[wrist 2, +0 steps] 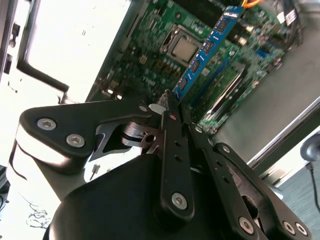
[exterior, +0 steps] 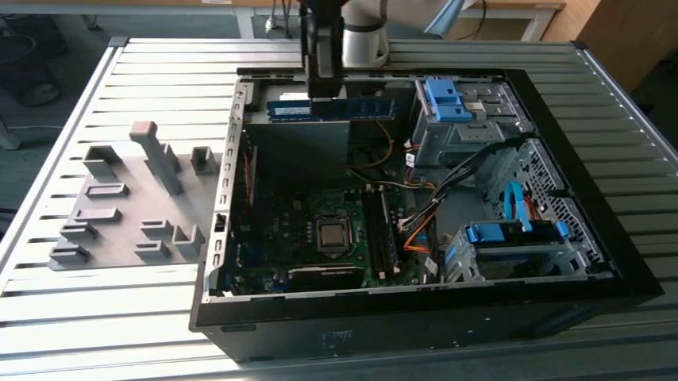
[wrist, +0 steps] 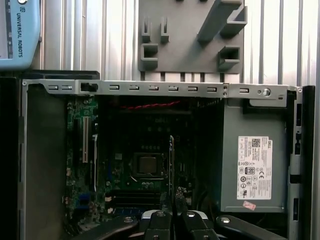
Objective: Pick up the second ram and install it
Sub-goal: 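Pick up the second ram and move it above second insertion slot, then insert the second ram into the second slot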
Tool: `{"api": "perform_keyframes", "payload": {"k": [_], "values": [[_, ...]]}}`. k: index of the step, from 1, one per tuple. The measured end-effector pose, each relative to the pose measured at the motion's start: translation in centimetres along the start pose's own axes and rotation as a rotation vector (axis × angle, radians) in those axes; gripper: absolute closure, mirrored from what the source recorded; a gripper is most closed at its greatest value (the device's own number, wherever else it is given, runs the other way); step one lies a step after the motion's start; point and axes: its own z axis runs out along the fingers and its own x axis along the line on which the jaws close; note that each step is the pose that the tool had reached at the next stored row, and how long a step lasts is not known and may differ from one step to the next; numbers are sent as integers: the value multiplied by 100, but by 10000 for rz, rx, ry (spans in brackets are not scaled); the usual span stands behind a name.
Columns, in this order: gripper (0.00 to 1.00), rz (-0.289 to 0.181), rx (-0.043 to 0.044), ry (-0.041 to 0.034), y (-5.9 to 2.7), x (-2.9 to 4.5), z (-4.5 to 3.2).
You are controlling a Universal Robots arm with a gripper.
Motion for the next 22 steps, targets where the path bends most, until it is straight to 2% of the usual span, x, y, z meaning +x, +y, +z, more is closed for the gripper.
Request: {"api": "perform_keyframes", "payload": {"k": [8, 11, 22], "values": [[86, 0, 1, 0, -289, 0, 11], [86, 0, 1, -1, -371, 0, 15], [86, 0, 0, 0, -378, 0, 15]]}}
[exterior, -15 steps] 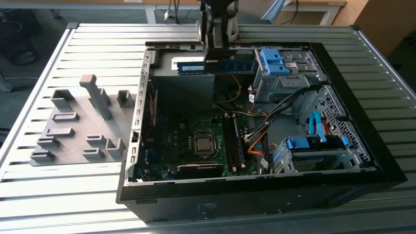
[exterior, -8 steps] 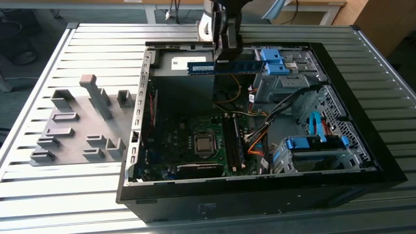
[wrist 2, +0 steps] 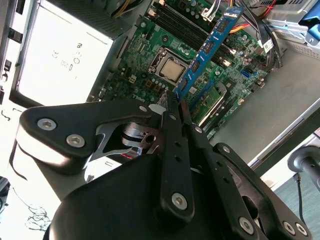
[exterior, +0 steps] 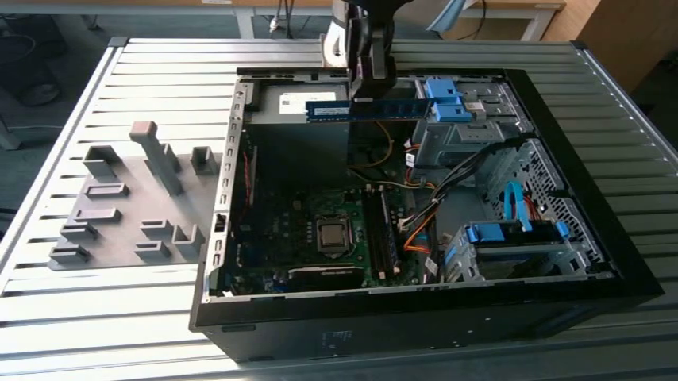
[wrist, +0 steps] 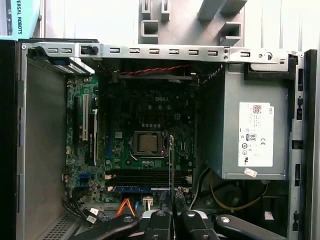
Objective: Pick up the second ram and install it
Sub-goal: 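Insert the second ram into the second slot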
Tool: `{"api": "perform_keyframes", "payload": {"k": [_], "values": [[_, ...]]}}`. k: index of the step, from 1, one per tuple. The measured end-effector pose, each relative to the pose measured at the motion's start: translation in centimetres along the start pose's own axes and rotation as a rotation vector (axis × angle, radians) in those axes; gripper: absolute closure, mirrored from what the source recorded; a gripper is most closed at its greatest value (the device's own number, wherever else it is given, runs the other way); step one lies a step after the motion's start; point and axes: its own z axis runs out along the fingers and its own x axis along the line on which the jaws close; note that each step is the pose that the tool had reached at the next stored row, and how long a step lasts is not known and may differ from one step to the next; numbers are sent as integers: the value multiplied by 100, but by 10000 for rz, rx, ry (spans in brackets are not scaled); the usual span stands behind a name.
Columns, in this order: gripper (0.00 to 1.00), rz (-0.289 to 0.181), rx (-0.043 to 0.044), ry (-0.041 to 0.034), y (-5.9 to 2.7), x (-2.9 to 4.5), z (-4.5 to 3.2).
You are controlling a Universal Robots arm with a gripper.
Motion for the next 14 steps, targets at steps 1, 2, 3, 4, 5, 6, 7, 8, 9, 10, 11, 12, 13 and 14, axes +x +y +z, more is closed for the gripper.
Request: {"api": "perform_keyframes", "payload": {"k": [1, 2, 3, 4, 5, 6, 7, 8, 9, 10, 11, 12, 13, 14], "values": [[86, 0, 0, 0, 0, 0, 0], [86, 2, 0, 0, 0, 0, 0], [86, 5, 0, 0, 0, 0, 0], [86, 14, 0, 0, 0, 0, 0], [86, 34, 1, 0, 0, 0, 0], [86, 79, 2, 1, 0, 0, 0], [86, 151, 4, 0, -1, 0, 0], [86, 254, 6, 1, -1, 0, 0], [86, 373, 8, 2, -1, 0, 0], [86, 488, 11, 3, -1, 0, 0], [86, 600, 13, 3, -1, 0, 0], [86, 695, 15, 4, 0, 0, 0], [86, 769, 17, 4, 0, 0, 0], [86, 839, 19, 4, 0, 0, 0]]}}
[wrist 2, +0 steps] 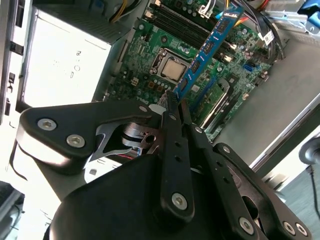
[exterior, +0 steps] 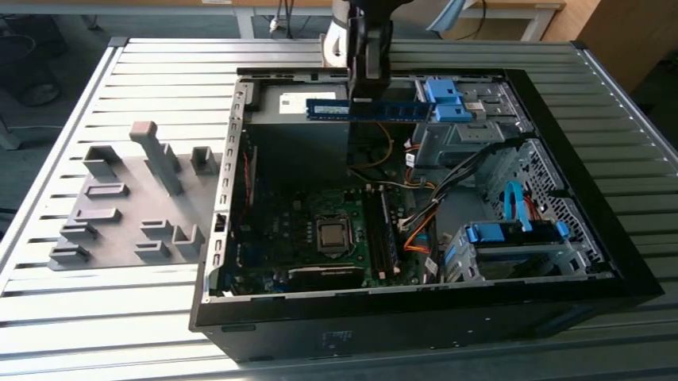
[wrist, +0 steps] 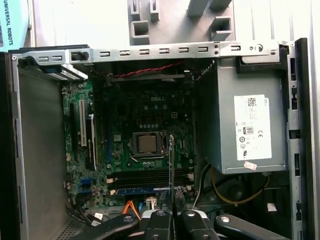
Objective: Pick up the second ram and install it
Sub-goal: 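Insert the second ram into the second slot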
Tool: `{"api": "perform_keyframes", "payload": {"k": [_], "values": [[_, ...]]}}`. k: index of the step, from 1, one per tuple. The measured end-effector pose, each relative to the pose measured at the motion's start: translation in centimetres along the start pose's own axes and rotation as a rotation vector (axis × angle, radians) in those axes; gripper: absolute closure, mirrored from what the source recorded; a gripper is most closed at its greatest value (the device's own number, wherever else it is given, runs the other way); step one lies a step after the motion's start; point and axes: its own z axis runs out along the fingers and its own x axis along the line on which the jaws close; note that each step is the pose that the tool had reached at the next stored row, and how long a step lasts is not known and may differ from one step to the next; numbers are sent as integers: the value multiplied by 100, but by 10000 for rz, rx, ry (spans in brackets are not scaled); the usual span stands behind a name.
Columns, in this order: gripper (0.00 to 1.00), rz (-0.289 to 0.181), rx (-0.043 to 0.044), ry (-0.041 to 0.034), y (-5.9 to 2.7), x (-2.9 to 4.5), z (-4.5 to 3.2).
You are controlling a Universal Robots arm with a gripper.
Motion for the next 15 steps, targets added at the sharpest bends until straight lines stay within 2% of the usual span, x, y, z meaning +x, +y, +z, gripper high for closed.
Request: {"api": "perform_keyframes", "payload": {"k": [15], "values": [[86, 1140, 25, 4, 0, 0, 1]]}}
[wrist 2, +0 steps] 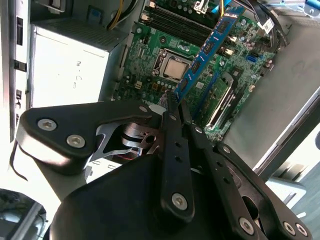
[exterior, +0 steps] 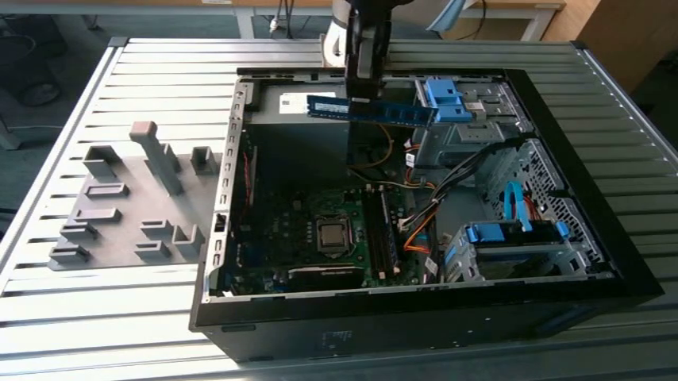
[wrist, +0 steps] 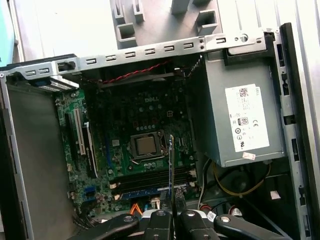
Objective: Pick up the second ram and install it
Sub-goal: 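Insert the second ram into the second slot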
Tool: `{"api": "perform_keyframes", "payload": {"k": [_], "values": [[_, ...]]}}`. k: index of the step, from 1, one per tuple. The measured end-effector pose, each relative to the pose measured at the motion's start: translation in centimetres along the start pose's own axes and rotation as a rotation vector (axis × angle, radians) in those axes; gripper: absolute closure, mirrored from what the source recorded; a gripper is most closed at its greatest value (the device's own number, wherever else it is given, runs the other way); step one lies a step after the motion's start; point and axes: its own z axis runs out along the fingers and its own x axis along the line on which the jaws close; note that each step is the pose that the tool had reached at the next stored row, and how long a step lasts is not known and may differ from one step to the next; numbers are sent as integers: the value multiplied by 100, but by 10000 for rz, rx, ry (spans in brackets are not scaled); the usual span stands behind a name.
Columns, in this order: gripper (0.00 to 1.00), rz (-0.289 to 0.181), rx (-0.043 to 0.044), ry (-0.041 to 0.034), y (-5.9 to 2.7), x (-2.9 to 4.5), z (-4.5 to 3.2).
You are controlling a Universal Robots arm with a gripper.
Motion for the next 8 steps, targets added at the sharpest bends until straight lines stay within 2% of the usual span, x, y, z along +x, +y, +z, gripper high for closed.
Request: {"api": "perform_keyframes", "payload": {"k": [8], "values": [[86, 659, 16, 3, 0, 0, 1]]}}
